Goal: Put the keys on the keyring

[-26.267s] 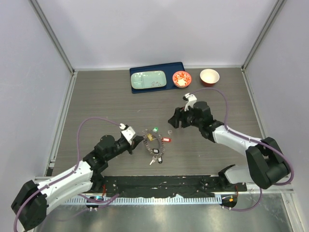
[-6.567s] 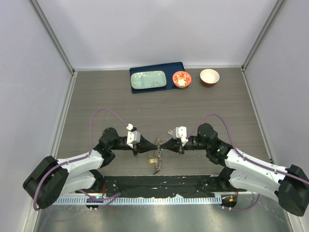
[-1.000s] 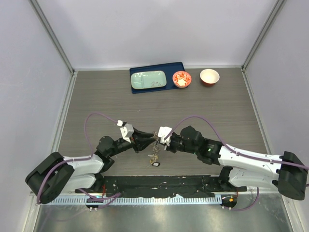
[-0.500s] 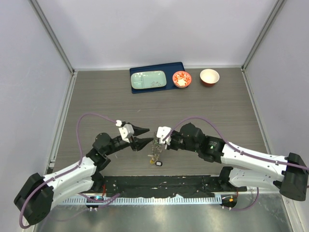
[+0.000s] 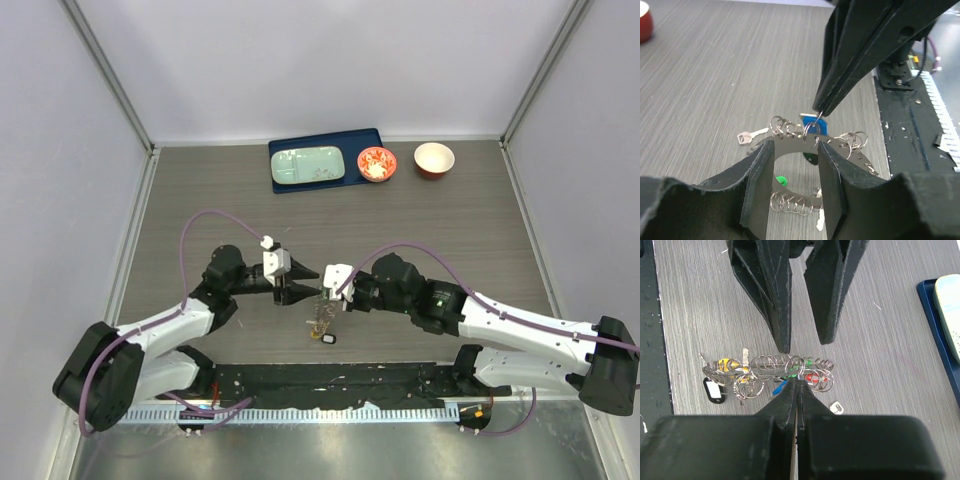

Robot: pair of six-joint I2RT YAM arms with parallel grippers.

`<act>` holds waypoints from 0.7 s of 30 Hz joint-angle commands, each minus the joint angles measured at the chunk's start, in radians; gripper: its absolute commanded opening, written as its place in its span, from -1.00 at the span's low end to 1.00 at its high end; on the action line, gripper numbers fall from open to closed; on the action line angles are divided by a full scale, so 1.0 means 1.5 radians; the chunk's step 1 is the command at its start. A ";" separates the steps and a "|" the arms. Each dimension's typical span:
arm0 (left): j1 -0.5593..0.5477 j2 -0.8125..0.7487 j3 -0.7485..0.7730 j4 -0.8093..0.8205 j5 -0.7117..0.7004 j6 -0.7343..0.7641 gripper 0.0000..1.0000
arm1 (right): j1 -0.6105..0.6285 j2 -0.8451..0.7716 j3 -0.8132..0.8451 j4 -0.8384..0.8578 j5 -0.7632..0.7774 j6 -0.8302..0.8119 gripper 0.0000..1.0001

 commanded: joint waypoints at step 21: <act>0.009 0.087 0.106 -0.076 0.151 0.046 -0.33 | 0.003 -0.009 0.029 0.027 -0.031 -0.002 -0.99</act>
